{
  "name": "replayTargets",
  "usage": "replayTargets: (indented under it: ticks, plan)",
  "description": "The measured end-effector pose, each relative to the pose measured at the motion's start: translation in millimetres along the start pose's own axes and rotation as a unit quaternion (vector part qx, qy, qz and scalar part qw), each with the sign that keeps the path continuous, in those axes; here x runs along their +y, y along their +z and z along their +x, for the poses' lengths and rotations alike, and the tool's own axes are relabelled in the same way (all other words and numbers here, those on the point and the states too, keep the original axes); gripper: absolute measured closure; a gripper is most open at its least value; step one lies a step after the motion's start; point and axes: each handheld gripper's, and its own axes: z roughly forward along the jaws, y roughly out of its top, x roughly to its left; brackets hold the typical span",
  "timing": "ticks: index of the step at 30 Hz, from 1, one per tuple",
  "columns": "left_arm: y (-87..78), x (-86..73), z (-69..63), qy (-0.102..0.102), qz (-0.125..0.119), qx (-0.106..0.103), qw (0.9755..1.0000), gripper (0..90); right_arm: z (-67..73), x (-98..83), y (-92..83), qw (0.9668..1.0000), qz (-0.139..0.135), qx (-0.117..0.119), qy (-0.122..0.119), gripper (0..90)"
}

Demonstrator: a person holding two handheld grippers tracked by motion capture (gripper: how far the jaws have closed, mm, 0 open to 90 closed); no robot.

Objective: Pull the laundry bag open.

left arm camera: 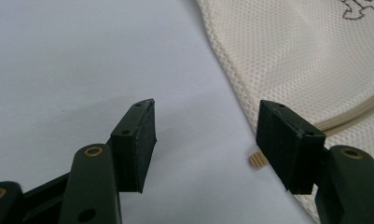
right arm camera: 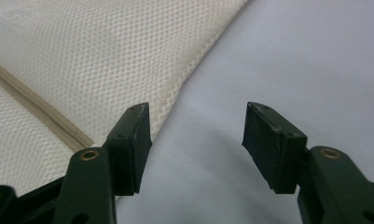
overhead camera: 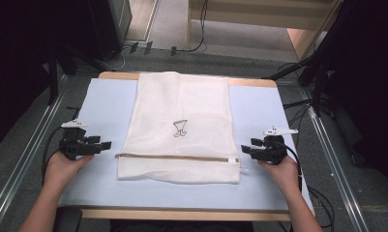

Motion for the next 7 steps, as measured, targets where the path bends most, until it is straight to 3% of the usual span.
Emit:
replayTargets:
  ticks: [7]
  plan:
    - [1.7, -0.4, 2.4, -0.004, -0.002, 0.003, 1.0000, 32.6, -2.8, -1.0, 2.4, 0.9999, 0.006, -0.010, 0.004, 38.4]
